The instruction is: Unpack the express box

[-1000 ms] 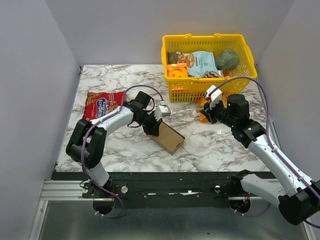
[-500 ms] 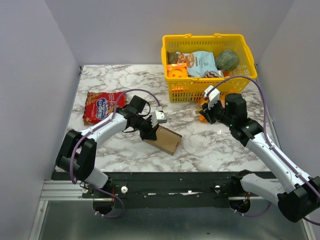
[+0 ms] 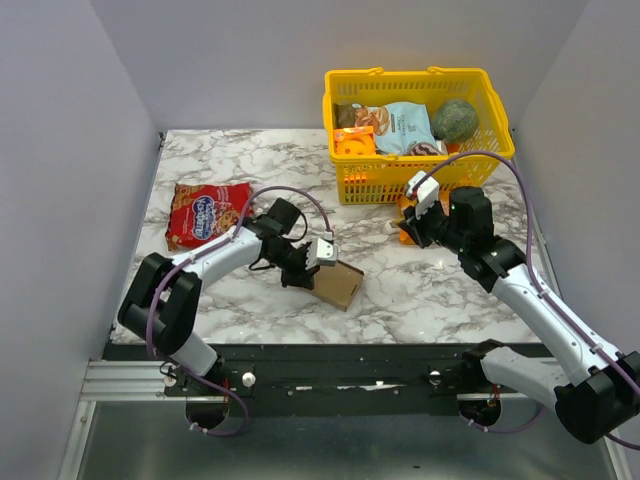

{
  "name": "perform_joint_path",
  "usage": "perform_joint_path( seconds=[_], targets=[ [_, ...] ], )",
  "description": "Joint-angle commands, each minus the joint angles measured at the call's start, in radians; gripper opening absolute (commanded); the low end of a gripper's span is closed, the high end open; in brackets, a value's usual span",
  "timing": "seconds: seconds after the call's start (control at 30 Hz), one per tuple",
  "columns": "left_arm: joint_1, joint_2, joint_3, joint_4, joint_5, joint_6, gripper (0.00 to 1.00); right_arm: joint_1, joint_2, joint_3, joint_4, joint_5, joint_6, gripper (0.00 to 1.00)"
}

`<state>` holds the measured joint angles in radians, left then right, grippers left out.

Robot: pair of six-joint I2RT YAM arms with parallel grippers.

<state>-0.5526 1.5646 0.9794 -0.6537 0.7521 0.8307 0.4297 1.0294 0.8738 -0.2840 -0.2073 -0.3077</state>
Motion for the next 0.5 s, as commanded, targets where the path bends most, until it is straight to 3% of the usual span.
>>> perform_joint_path(
  seconds=[0.0,0.2,0.47],
  targets=[
    [-0.012,-0.057,-0.085,-0.057,-0.060,0.093,0.10,-0.006,0.003,0.002,0.013,-0.017,-0.007,0.01],
    [-0.012,-0.149,-0.160,-0.001,-0.080,0.070,0.09,-0.006,0.018,0.016,0.017,-0.026,-0.005,0.00],
    [-0.012,-0.123,-0.162,0.048,-0.080,0.033,0.09,-0.006,0.035,0.027,0.020,-0.038,-0.005,0.00]
  ],
)
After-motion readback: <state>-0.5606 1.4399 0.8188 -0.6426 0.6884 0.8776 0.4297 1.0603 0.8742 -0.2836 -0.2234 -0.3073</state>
